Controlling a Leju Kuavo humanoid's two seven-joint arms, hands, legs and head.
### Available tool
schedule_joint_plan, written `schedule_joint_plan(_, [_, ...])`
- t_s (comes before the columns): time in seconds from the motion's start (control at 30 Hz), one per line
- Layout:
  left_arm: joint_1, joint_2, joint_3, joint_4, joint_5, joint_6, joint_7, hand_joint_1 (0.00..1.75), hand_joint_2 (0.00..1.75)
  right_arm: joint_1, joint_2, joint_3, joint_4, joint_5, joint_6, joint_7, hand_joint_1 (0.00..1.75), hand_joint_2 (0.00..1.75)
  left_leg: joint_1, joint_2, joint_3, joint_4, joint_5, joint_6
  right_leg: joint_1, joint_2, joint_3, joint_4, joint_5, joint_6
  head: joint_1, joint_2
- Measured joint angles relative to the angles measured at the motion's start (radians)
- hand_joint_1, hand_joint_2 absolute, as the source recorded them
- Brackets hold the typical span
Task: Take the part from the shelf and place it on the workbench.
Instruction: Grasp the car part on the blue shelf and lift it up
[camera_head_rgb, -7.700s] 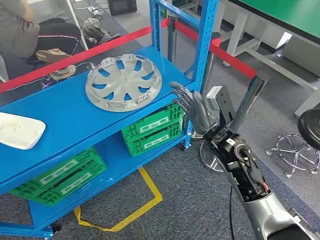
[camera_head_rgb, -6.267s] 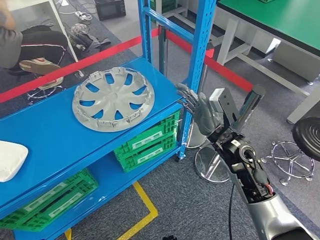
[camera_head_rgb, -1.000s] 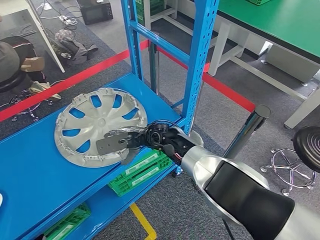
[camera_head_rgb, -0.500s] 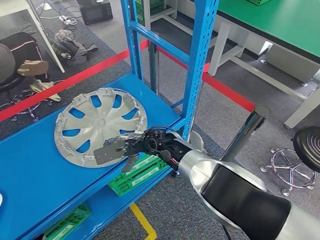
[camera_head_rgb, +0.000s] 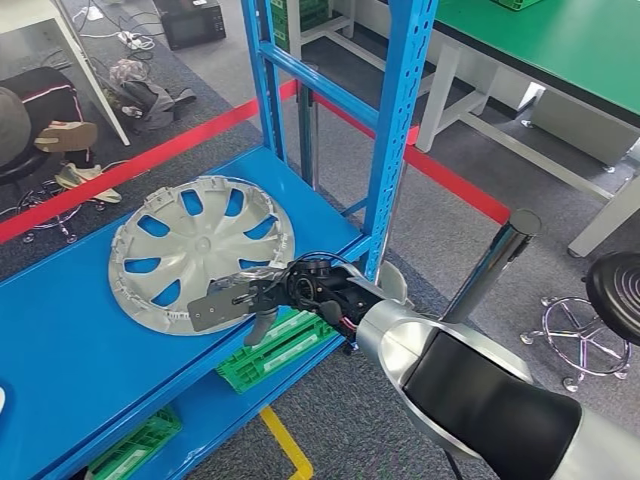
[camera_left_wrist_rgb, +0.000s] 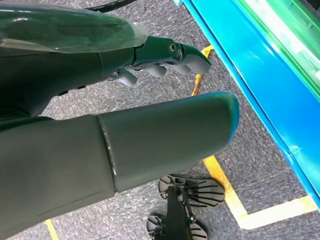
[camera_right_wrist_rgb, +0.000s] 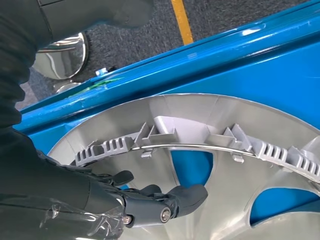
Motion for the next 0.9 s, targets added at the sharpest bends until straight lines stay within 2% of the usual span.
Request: schedule_joint_plan(0.9, [0.000,0.000,0.000,0.000,0.000,0.000,0.000,0.00,0.00,0.000,0.000,0.001,0.004,0.000,0.000,0.000,0.00,1.75,0.000,0.000,0.001,0.000,0.000,0.000,0.000,0.000,0.000,0.000,0.000,0.000,0.000,0.000])
